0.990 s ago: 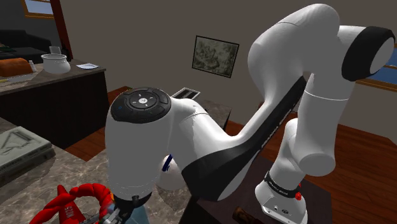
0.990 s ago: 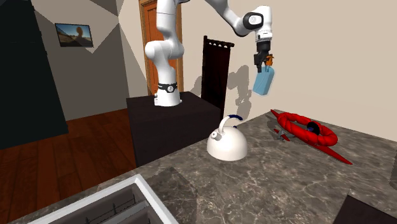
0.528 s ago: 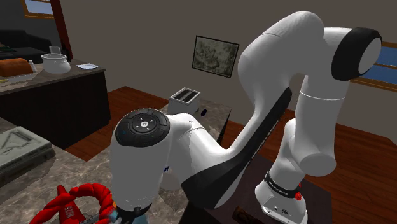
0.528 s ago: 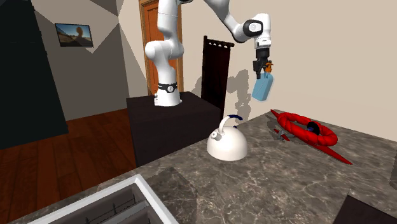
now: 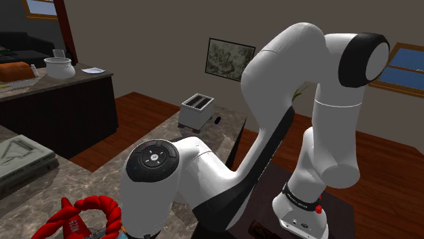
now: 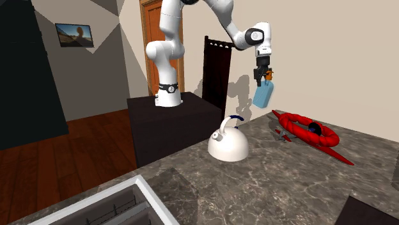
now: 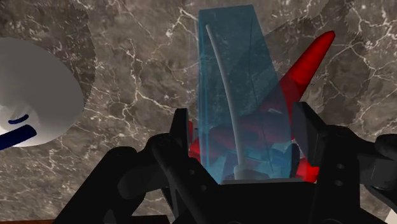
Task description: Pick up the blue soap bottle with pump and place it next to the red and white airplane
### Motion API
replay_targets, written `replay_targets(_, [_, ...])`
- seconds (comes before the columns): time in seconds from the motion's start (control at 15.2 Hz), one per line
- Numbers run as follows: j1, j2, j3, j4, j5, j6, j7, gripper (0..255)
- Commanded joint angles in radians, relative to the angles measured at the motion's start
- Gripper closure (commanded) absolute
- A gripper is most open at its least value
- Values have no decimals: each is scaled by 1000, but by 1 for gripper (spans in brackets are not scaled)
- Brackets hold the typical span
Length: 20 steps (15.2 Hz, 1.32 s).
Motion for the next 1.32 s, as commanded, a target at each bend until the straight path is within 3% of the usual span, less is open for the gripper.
replay_targets(0.0, [10,22,-12,-2,-26,17,21,255])
replay_targets(1.25, [121,234,-160,21,-259,159,201,255])
